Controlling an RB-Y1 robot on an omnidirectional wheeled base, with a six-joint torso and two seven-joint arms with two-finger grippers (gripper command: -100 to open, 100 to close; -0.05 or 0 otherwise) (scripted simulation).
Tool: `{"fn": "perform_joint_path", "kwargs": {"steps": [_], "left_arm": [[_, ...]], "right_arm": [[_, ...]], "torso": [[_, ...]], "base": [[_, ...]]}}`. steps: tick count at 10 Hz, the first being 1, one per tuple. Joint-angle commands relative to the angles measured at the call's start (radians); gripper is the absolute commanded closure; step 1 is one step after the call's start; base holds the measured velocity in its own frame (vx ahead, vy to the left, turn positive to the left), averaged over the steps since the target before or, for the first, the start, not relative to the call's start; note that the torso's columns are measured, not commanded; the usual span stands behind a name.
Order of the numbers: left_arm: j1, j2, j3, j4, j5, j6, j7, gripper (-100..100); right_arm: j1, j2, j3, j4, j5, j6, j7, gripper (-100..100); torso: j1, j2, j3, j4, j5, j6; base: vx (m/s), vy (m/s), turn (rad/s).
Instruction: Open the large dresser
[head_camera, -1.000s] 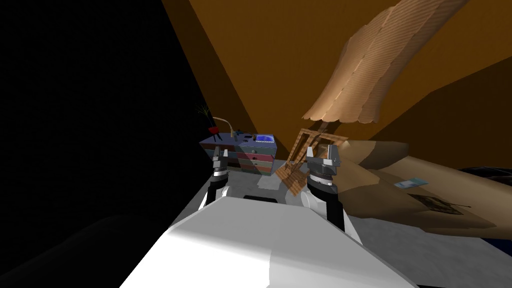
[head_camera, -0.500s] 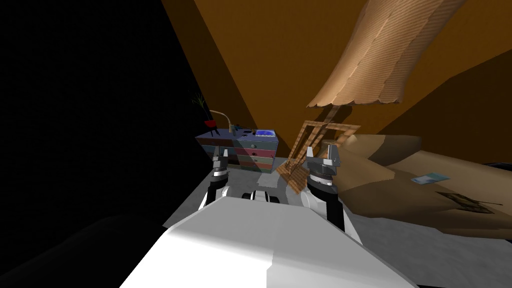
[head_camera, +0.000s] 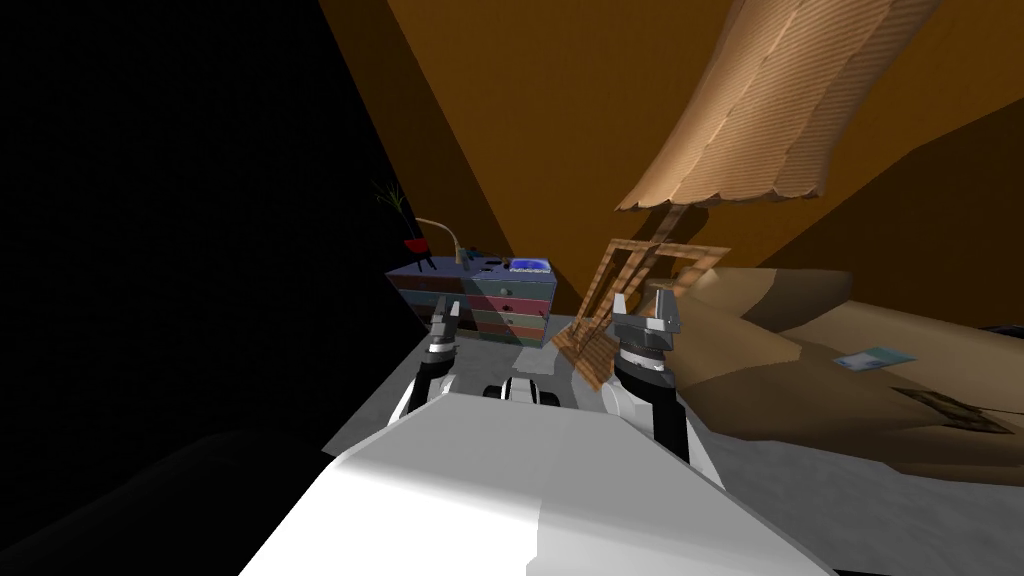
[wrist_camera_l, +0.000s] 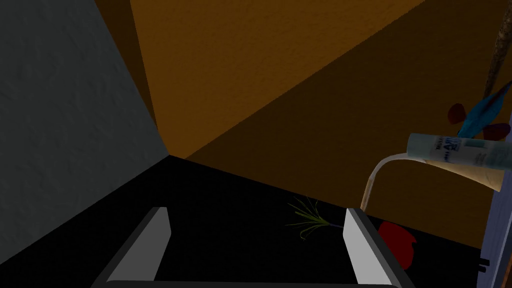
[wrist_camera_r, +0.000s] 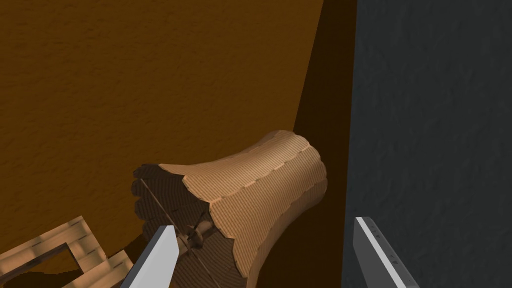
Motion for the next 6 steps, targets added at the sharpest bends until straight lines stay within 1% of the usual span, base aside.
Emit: {"fn": "perform_joint_path", "kwargs": {"steps": [1, 3, 6], "left_arm": [[-0.015, 0.044, 0.003, 0.056, 0.0, -0.009, 0.001, -100], [-0.026, 0.064, 0.006, 0.103, 0.0, -0.015, 0.002, -100], [-0.044, 0.081, 0.01, 0.175, 0.0, -0.025, 0.005, -100]], "right_arm": [[0.0, 0.0, 0.0, 0.0, 0.0, 0.0, 0.0, 0], [0.0, 0.0, 0.0, 0.0, 0.0, 0.0, 0.0, 0], [0.0, 0.0, 0.0, 0.0, 0.0, 0.0, 0.0, 0]], "torso": [[0.001, 0.0, 0.0, 0.0, 0.0, 0.0], [0.001, 0.001, 0.0, 0.0, 0.0, 0.0], [0.001, 0.001, 0.001, 0.0, 0.0, 0.0]], "base": [[0.088, -0.035, -0.006], [0.093, -0.041, -0.005], [0.093, -0.042, -0.005]]}}
